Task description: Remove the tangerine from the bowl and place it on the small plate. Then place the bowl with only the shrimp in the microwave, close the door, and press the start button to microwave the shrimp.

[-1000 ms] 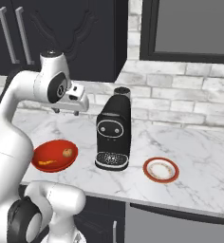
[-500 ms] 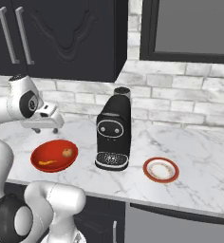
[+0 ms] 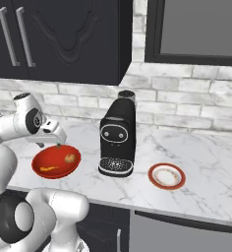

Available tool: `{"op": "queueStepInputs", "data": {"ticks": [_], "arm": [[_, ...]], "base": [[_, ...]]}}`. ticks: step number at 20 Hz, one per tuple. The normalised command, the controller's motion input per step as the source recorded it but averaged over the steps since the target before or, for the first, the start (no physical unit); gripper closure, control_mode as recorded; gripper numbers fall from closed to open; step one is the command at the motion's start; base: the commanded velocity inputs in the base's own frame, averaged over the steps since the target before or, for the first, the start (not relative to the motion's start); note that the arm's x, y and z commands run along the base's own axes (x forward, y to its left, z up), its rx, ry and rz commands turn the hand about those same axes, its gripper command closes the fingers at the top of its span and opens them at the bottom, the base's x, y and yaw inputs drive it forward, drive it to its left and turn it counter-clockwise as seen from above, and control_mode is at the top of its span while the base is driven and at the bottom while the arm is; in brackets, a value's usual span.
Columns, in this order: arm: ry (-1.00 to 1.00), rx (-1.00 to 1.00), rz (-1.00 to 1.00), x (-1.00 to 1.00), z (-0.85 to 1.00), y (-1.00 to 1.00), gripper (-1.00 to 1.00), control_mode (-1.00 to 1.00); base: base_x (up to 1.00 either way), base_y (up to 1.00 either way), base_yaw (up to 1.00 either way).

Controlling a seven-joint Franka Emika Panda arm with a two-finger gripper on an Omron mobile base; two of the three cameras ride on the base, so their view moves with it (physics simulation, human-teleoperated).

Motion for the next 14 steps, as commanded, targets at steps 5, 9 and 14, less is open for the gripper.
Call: {"op": "queueStepInputs", "data": {"ticks": [5,9,14], "arm": [[-0.03,0.0,-0.02,0.09,-0.46,-0.03,-1.0,-1.0],[0.0,0.0,-0.1,0.16,-0.33,-0.04,-1.0,-1.0],[0.01,0.0,-0.11,0.28,-0.29,0.0,-1.0,-1.0]], "base": [[0.0,0.0,0.0],[0.0,0.0,0.0],[0.0,0.0,0.0]]}}
